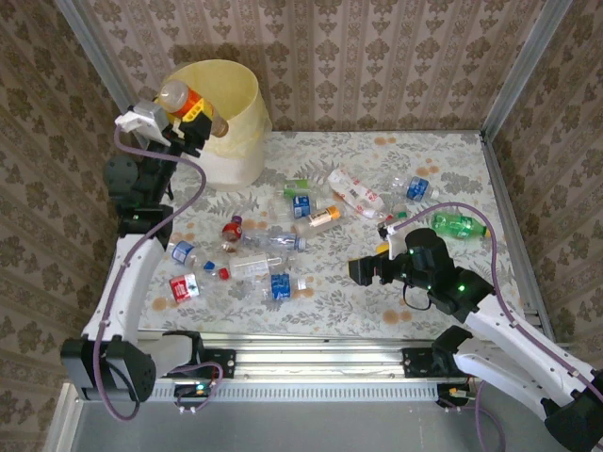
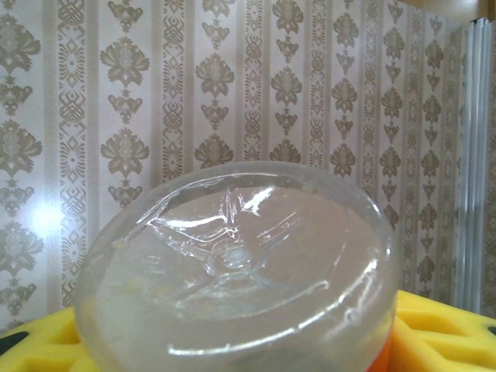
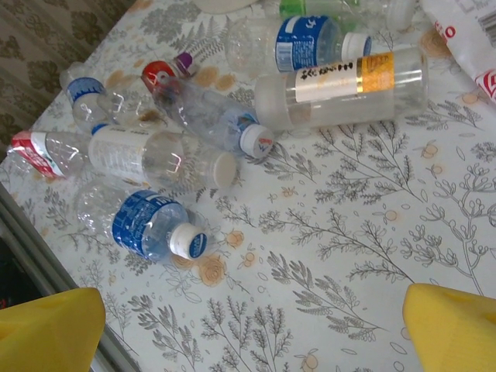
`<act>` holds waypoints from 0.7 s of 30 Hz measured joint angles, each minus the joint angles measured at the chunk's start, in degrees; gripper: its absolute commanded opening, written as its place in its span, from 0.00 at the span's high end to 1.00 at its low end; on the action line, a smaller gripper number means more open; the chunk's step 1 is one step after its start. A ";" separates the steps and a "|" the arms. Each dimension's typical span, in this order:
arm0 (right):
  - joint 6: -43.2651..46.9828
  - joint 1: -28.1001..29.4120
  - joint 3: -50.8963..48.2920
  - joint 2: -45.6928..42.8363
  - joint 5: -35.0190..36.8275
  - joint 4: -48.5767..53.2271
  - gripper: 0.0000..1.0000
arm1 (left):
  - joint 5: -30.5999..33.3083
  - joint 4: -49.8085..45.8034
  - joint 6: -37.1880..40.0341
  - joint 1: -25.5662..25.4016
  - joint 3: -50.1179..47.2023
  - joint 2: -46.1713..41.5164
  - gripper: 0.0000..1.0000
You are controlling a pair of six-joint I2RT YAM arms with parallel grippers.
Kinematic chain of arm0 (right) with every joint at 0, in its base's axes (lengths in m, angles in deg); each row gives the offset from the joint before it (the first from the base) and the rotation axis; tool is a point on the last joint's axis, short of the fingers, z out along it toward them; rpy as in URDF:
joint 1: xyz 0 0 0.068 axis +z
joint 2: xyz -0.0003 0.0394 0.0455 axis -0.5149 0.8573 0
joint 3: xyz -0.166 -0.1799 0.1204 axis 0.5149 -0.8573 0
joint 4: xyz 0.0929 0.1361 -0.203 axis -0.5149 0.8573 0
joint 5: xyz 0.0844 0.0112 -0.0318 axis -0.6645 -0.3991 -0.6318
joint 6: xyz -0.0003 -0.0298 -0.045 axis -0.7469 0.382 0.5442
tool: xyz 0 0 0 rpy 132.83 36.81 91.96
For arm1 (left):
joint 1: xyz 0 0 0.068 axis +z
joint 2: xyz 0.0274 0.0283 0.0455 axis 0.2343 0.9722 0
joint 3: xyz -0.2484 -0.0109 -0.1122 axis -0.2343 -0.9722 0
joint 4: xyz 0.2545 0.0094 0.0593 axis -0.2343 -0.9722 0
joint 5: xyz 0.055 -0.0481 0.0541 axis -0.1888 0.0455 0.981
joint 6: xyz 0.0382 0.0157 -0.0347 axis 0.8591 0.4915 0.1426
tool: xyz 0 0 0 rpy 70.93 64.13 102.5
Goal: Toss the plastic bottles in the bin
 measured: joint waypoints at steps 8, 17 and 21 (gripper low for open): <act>0.22 0.00 0.02 0.87 0.48 0.87 0.00 | 1.14 9.86 -1.44 1.40 1.11 6.27 0.40; 0.31 0.00 0.09 1.64 0.48 0.92 0.00 | 4.74 18.91 -0.52 1.40 1.18 8.63 0.39; 0.44 0.00 0.09 1.64 0.50 0.92 0.00 | 5.88 19.78 0.92 1.40 1.18 8.72 0.39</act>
